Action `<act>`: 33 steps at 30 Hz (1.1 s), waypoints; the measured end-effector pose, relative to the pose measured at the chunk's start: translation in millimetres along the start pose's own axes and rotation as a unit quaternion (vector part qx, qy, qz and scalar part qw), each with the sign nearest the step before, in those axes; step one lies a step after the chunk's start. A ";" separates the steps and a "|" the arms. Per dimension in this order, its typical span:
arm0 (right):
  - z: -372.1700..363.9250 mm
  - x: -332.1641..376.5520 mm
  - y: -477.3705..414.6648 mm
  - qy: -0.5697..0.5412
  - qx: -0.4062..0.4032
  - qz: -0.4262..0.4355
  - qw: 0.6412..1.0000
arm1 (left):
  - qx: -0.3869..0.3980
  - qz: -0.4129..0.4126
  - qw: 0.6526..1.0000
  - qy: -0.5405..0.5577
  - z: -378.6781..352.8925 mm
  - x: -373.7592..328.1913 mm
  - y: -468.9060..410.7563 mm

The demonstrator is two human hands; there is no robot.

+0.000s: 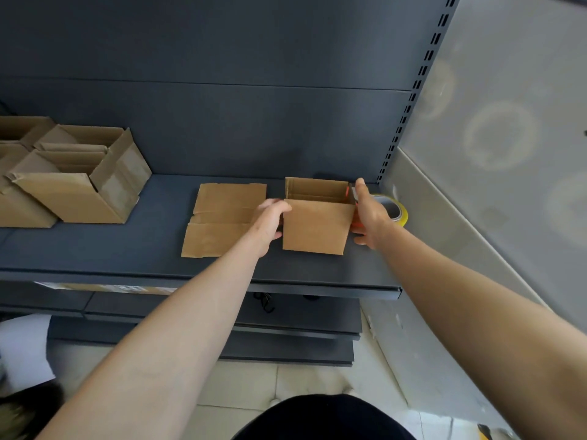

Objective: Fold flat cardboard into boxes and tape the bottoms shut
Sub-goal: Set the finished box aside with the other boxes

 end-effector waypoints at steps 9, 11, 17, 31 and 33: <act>-26.2 17.6 4.9 -0.043 -0.024 0.076 0.996 | -0.016 -0.016 0.999 0.037 6.0 -20.8 -5.4; -36.8 30.5 7.3 -0.043 -0.030 0.097 0.994 | -0.039 -0.035 0.997 0.051 15.8 -32.1 -6.3; -95.4 63.8 23.3 -0.044 0.055 0.148 0.986 | -0.143 -0.079 0.984 0.067 73.9 -67.5 -3.3; -268.0 77.9 42.5 -0.022 0.298 0.102 0.949 | -0.313 -0.090 0.941 0.095 239.2 -65.4 -1.0; -286.3 75.0 39.5 -0.043 0.293 0.088 0.951 | -0.312 -0.096 0.942 0.080 252.5 -65.5 -10.4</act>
Point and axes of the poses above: each hand's wrist, its own y-axis away from the middle knuckle, its own z-axis out of the back of the hand, x = y × z, the point moved 4 cm from there along -y, towards the middle knuckle, and after that the axes turned 3 degrees about -z, right-handed, at the moved point
